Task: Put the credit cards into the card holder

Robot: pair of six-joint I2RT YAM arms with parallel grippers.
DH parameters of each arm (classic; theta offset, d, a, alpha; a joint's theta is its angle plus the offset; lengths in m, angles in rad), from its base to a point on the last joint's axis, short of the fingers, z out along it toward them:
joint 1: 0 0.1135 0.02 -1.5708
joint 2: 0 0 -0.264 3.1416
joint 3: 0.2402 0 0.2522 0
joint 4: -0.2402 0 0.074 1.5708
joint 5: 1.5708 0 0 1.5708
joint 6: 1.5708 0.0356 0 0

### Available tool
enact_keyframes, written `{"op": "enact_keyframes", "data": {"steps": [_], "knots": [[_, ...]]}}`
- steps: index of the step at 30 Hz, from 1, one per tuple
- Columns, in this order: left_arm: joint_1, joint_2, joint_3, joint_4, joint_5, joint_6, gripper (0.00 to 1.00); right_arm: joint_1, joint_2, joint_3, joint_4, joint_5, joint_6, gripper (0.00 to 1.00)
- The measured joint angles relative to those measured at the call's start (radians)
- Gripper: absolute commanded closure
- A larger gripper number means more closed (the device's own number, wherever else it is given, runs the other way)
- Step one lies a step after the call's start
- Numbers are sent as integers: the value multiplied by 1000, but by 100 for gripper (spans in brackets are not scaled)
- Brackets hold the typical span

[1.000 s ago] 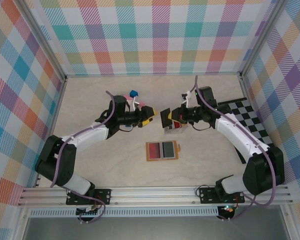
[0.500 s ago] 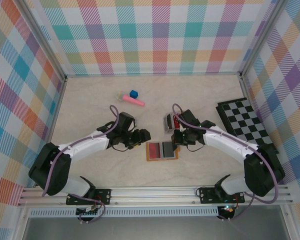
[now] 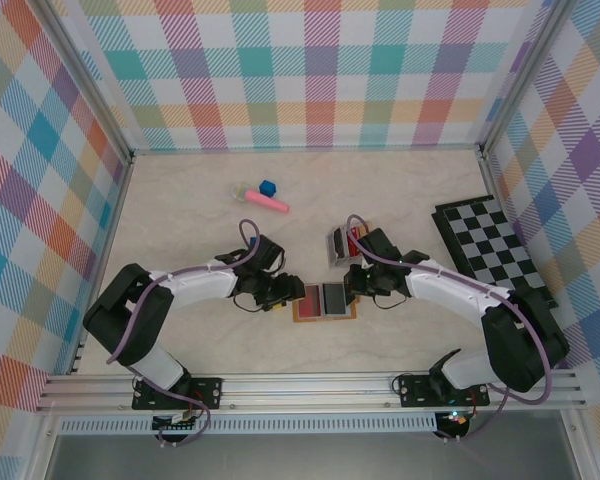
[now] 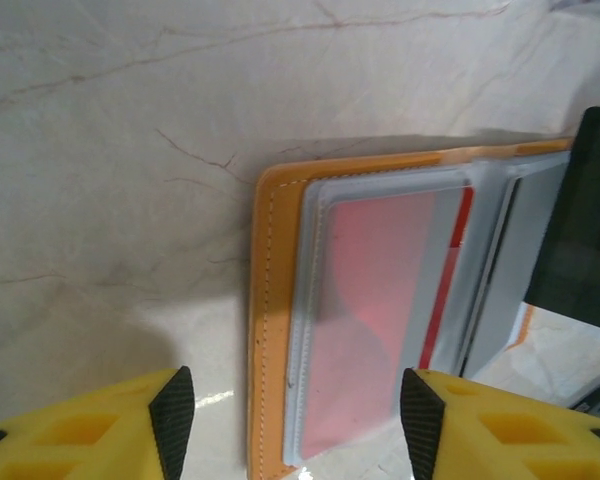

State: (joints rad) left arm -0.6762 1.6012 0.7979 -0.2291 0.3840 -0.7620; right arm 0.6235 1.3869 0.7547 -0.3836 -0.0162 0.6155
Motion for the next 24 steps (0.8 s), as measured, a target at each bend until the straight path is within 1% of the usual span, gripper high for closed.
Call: {"op": "enact_keyframes", "data": {"steps": [3,10,15,24], "knots": [[-3,16,4,2,0,0,50,0,0,-5,20,-11,9,100],[-16,49,20,19,4,4,61,0,4,-10,63,-55,34,100],[-16,53,21,18,3,5,63,0,4,-22,84,-71,36,100],[-16,58,23,12,-3,8,70,0,-1,-40,135,-139,73,100]]}}
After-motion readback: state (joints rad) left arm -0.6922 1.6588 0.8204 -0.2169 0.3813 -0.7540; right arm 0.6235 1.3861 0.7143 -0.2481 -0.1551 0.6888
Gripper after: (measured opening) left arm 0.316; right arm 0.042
